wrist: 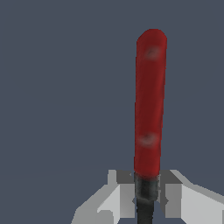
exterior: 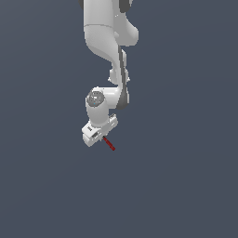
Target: Pick up the object and move it to a goal position.
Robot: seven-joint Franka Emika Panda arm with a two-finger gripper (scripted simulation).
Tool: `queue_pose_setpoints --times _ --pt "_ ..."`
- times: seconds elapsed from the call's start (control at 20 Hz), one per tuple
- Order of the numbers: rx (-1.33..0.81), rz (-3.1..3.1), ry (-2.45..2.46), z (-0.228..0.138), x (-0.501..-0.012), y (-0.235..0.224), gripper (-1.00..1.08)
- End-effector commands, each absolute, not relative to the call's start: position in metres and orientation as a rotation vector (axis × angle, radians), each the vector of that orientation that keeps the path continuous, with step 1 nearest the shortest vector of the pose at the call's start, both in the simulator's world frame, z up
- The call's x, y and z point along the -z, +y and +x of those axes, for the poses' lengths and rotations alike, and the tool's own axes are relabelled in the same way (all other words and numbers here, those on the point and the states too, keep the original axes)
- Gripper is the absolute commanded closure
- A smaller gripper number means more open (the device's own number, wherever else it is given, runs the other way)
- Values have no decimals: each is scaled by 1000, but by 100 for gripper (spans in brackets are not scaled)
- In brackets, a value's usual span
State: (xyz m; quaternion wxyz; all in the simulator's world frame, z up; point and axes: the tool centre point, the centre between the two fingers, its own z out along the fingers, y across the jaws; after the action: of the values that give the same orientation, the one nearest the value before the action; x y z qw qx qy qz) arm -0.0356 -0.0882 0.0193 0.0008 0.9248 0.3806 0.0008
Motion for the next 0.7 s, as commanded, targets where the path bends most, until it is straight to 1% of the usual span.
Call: queue_pose_setpoints --times 0.0,0.3,0.65 --pt "-4 2903 1195 -37 -27 -87 108" --pt "-3 2902 1196 -42 -59 -82 108" --pt "-2 2902 1196 -54 -120 -73 108"
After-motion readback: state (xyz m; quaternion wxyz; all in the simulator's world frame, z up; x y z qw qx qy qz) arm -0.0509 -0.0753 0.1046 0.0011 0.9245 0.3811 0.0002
